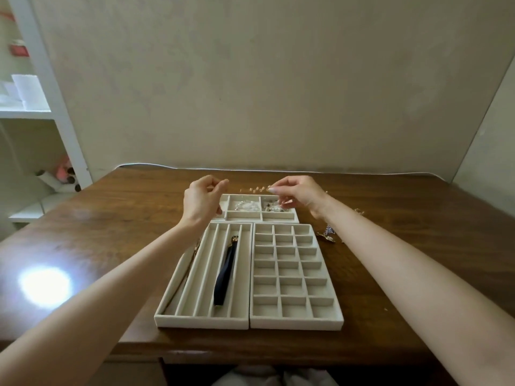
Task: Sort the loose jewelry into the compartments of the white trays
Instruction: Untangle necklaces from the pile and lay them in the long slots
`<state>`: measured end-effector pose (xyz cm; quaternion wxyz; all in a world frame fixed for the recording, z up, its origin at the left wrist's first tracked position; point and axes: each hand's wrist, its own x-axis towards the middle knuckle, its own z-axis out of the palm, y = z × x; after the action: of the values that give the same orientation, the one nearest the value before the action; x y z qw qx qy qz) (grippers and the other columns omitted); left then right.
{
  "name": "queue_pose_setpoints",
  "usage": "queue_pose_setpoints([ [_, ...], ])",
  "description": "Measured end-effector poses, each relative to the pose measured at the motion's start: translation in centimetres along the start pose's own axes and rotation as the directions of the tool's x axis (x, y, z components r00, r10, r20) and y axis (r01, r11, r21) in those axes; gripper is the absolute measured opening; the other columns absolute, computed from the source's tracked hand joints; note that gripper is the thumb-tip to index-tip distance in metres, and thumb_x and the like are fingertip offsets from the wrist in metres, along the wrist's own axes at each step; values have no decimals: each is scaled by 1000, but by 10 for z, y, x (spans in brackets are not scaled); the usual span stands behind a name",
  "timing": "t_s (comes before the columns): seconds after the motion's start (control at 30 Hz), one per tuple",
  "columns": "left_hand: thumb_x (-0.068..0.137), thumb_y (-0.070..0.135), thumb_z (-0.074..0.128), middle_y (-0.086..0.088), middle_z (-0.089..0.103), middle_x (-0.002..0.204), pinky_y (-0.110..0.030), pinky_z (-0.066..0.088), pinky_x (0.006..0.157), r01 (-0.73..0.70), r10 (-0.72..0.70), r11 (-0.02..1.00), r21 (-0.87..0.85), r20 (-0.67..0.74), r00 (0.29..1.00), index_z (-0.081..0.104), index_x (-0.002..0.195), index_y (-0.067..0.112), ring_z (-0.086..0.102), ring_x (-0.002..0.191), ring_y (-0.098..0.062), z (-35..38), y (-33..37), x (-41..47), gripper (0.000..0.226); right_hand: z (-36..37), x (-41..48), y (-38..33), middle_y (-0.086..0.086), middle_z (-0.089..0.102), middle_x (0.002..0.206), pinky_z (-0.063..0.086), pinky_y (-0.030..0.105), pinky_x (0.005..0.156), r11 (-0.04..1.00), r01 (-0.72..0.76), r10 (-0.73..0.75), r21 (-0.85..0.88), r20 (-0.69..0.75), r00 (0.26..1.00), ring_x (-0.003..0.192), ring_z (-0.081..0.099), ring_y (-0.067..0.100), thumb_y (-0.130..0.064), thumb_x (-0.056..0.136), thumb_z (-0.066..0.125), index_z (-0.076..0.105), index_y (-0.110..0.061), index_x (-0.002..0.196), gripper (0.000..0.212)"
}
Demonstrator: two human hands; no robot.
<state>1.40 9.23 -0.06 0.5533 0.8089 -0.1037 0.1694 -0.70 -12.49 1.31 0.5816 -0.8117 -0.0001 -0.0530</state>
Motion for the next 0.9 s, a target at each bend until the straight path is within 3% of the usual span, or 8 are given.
queue_pose_setpoints([
  [0.1,88,27,62,7,49,44,-16,35,42,-104,96,994,25,207,974,63,74,12,43,35,-7,-9,6,-5,21,24,-2,-13,1,67,103,52,29,80,990,84,-55,-112,244,968,92,64,13,-13,83,69,64,-20,109,27],
  [0.2,86,27,64,5,52,47,-16,36,42,-180,159,982,59,263,952,63,73,9,43,35,-5,-10,14,-5,23,55,-3,-28,1,68,100,47,18,66,986,163,-142,-40,314,939,82,63,8,-4,80,70,60,-18,115,39],
  [0.27,85,28,66,7,54,48,-16,36,42,-169,154,984,50,228,961,64,72,11,43,36,-5,-11,16,-1,22,66,-1,-36,8,65,82,43,15,56,982,184,-168,-34,279,946,67,59,10,5,78,69,62,-5,112,36],
  [0.37,82,30,70,10,49,45,-15,35,41,-86,81,996,12,235,969,62,73,13,42,38,-4,-22,11,4,20,66,4,-42,8,62,67,44,17,53,987,151,-141,-53,155,978,51,56,5,6,79,69,67,7,98,19],
  [0.47,80,23,72,4,55,54,-15,41,44,2,-7,1000,15,330,944,61,80,10,54,44,-6,-29,5,-1,17,62,10,-44,5,63,63,48,20,57,984,168,-166,-51,37,985,55,55,8,1,76,74,72,-3,78,4],
  [0.6,81,11,70,-7,67,66,-17,48,48,107,-92,994,-30,321,943,60,86,4,61,49,-11,-30,0,-14,14,73,12,-47,1,65,64,49,21,64,968,239,-243,-81,-39,969,58,57,8,-2,79,72,69,-11,71,12],
  [0.77,81,9,67,-6,71,67,-29,56,71,133,-133,991,22,340,931,59,72,8,68,65,-11,-37,-16,-33,12,62,19,-60,3,61,66,39,13,44,952,239,-175,189,-303,937,48,51,5,-4,90,59,63,-7,80,12],
  [0.9,82,14,68,-3,67,73,-21,52,54,108,-96,992,-67,170,981,61,77,10,67,69,-10,-45,-16,-53,9,56,24,-54,8,61,65,44,18,41,958,193,-133,210,-271,953,43,52,8,-4,91,59,61,-8,78,13],
])
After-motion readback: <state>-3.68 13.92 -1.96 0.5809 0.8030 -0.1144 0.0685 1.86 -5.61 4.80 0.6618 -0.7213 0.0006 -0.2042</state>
